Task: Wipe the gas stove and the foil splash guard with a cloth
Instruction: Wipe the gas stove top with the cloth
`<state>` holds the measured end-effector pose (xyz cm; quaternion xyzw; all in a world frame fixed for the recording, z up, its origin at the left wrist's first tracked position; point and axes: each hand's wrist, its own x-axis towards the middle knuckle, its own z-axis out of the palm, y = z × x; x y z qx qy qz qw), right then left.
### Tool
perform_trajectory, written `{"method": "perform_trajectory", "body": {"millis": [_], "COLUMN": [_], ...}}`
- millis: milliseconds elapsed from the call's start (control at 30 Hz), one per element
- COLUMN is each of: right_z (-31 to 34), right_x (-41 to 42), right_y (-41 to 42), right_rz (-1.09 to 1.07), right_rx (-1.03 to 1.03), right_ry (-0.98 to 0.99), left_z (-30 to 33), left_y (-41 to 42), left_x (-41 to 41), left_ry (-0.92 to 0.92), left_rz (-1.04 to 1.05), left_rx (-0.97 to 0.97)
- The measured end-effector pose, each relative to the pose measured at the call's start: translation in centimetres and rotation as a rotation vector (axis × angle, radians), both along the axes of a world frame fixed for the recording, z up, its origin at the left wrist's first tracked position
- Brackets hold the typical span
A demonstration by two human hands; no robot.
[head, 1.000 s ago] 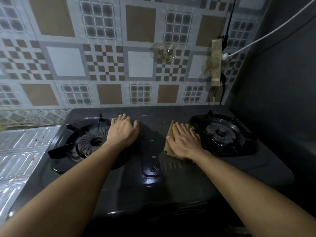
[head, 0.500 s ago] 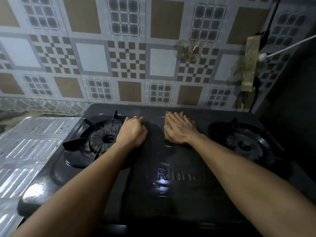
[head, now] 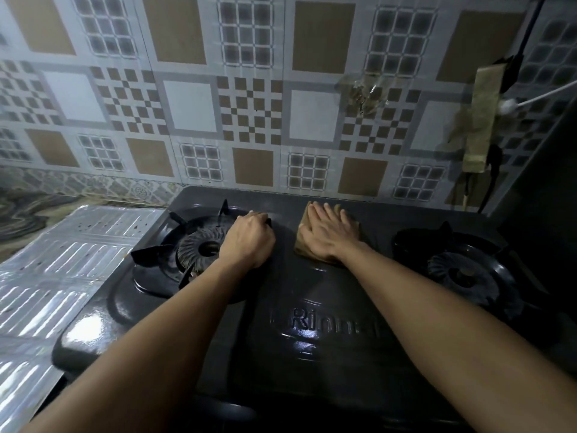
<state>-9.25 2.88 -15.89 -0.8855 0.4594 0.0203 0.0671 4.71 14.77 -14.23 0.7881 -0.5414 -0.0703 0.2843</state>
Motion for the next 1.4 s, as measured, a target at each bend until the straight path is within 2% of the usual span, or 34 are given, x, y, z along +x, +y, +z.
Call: {"method": "perform_trajectory", "body": {"millis": [233,433,533,667,800,867,1033,1233,1400], "right_z": [-0.4,-0.7,-0.6,-0.9,-0.6,-0.5,-1.2,-1.1,-1.0], "right_x": [-0.5,-5.7,-5.8,-5.6,-6.3,-6.0,-5.3,-9.1,-6.4], "right_y": [7.7,14.0,13.5,10.0,7.6,9.4,17.1,17.7,14.1], "right_rz": [0.389,0.484,0.412,0.172,-0.052,-0.047,0.076,-0.235,-0.366], "right_rx": [-0.098,-0.100,-0.048,-0.017,-0.012,-0.023,-0.066,-0.029,-0.013], "right_ry": [-0.026,-0.097,-0.105,-0.067,-0.066,-0.070,-0.102,-0.085,-0.083], "left_z": [0.4,0.3,0.4,0.4,-0.4,-0.8,-1.1,-1.1,-1.3], "left_y": [0.2,0.5,0.8,1.6,2.4,2.6,2.5,2.6,2.5], "left_x": [0.2,-0.1,-0.7,-1.1,0.0,0.5,1.0,0.9,1.4], "left_ry": [-0.006,0.003,0.005,0.007,-0.018,-0.063,-0.066,-0.060,-0.091], "left_rz": [0.014,0.045,0.141,0.210,0.030,-0.035,-0.032,-0.095,-0.112], "left_rx": [0.024,-0.008,-0.048,-0.053,0.104,0.161,0.155,0.189,0.239]}}
